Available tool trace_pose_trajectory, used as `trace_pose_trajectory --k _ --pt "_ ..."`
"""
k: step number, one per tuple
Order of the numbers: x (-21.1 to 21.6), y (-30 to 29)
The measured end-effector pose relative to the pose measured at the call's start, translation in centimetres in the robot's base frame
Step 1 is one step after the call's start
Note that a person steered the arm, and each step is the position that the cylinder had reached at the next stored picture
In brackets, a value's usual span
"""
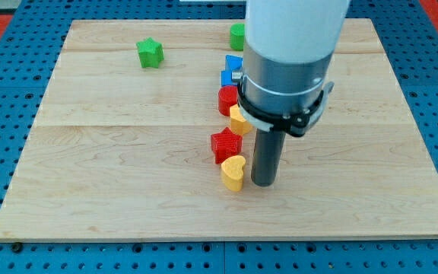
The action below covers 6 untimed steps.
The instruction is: Move red star towards bottom left
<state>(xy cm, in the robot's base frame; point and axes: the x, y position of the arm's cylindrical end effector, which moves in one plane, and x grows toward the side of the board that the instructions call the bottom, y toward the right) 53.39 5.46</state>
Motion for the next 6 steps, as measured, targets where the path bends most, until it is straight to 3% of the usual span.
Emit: trace_pose_trajectory --k 1,3,6 --pt "-1.3 -4.3" --pt "-5.4 -1.1" --pt "-11.1 -7.8"
